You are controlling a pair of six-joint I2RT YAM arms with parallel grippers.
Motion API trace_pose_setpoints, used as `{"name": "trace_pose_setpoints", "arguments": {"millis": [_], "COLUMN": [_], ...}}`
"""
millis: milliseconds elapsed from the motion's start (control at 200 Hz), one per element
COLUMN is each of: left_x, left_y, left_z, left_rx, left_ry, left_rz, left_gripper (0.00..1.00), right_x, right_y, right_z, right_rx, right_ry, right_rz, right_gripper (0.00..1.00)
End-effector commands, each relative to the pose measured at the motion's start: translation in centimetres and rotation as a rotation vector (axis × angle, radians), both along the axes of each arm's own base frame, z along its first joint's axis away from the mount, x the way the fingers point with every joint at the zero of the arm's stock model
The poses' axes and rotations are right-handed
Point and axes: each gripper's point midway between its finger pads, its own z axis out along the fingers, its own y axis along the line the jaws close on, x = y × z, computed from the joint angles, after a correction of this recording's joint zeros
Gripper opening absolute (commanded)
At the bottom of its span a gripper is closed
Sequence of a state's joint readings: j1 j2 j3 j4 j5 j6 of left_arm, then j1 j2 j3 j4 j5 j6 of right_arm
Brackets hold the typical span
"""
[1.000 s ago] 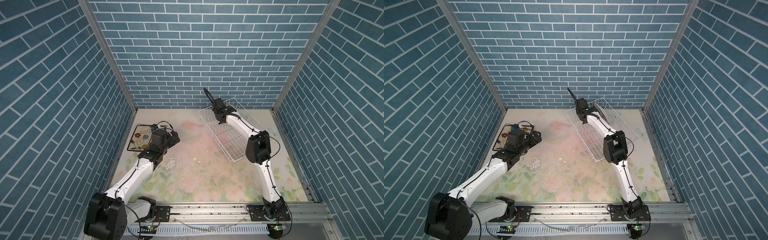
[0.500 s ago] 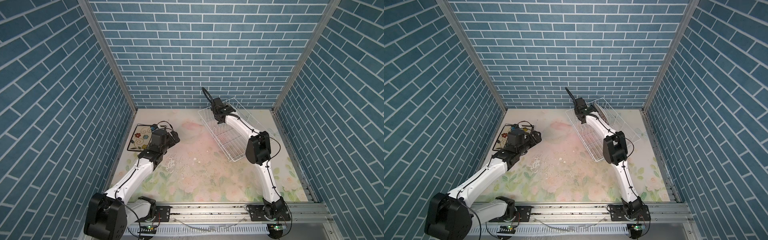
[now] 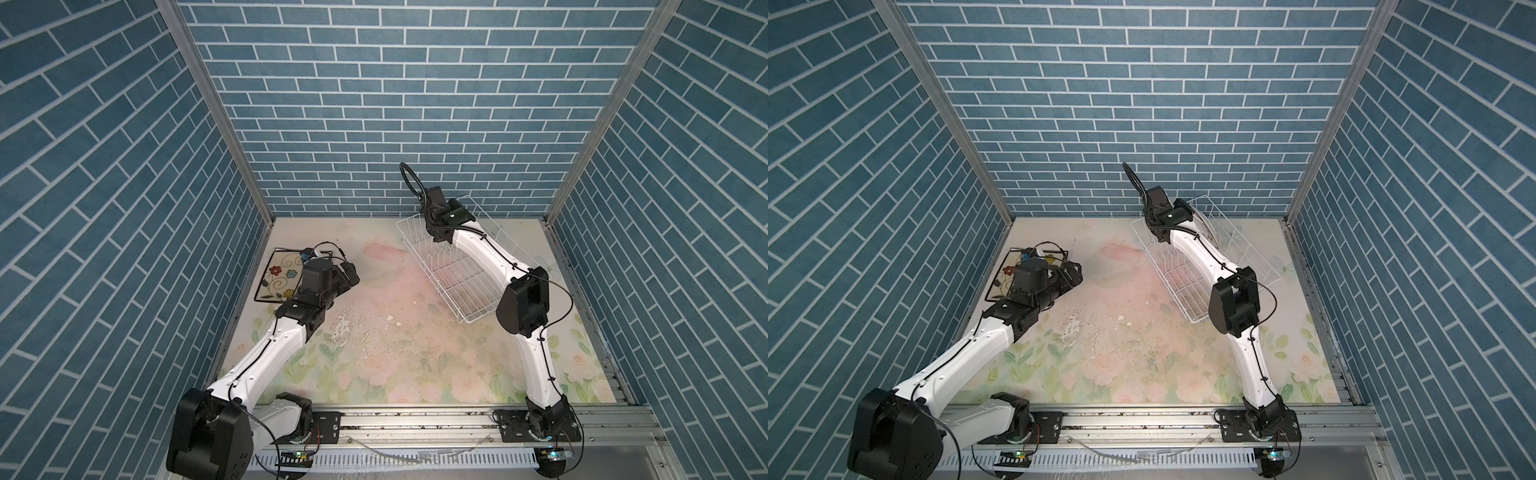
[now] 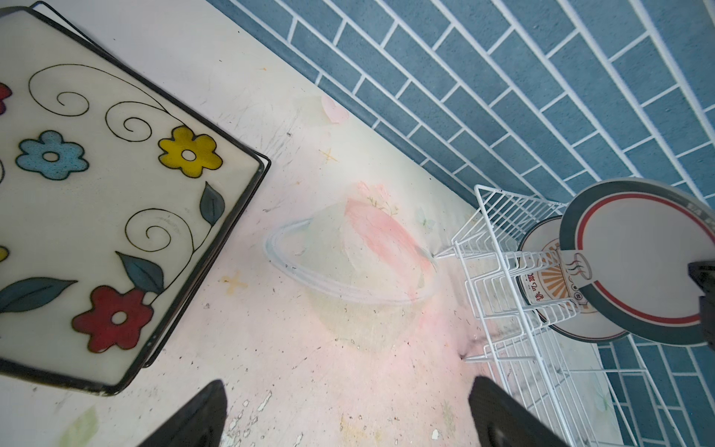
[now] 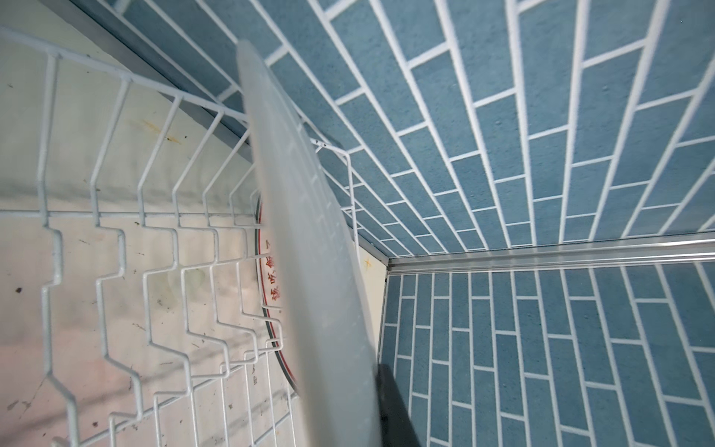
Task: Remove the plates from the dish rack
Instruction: 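Grasp the nearer round rimmed plate's top edge with the right gripper, then lift the round plate toward the left gripper while left gripper reaches for it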
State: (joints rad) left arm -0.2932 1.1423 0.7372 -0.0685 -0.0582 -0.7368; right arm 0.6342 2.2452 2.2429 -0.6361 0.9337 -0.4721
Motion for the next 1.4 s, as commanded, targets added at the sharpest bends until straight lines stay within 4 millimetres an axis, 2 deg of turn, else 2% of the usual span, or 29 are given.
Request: {"name": "trace_pose_setpoints", "arguments": {"millis": [0, 260, 565, 685, 820, 860, 870, 910, 1045, 1205, 1396], "left_x": [-0.4, -0.6, -0.5, -0.2, 0.1, 0.3, 0.0, 0.1, 0.4, 0.6, 0.9], "left_y": [-0.1, -0.1, -0.5, -1.0, -1.5, -1.8, -1.8, -2.1, -3.2, -4.4, -5.8], "left_z": [-0.1, 0.0, 0.8, 1.2, 1.5, 1.7, 1.0, 0.9, 1.5, 1.7, 1.7], "left_rx": [-0.001, -0.005, -0.049, -0.075, -0.105, -0.116, -0.116, -0.132, -0.180, -0.217, -0.273], "left_ry": [-0.006, -0.013, -0.041, -0.057, -0.074, -0.083, -0.069, -0.071, -0.107, -0.132, -0.137], "left_rz": [-0.009, -0.008, -0.013, -0.029, -0.044, -0.052, -0.054, -0.066, -0.116, -0.171, -0.234], "left_gripper": [1.00, 1.00, 1.00, 1.00, 1.00, 1.00, 1.00, 1.00, 0.99, 0.98, 0.96], "right_x": [-1.6, -3.9, -7.8, -9.3, -11.0, -11.6, -11.8, -12.4, -14.5, -16.0, -17.6], "right_y": [0.0, 1.8, 3.4, 4.0, 4.9, 5.6, 5.8, 6.5, 9.0, 10.7, 12.6], "right_z": [7.3, 10.6, 13.2, 13.5, 12.0, 10.9, 10.7, 9.7, 6.5, 4.0, 2.3], "right_rx": [0.043, 0.135, 0.486, 0.637, 0.847, 0.931, 0.955, 1.048, 1.288, 1.425, 1.533], "right_ry": [-0.147, -0.180, -0.120, -0.089, -0.011, 0.040, 0.052, 0.093, 0.218, 0.347, 0.488], "right_rz": [-0.002, 0.082, 0.224, 0.259, 0.269, 0.280, 0.285, 0.292, 0.326, 0.314, 0.334], "right_gripper": [0.00, 0.00, 0.00, 0.00, 0.00, 0.00, 0.00, 0.00, 0.00, 0.00, 0.00]}}
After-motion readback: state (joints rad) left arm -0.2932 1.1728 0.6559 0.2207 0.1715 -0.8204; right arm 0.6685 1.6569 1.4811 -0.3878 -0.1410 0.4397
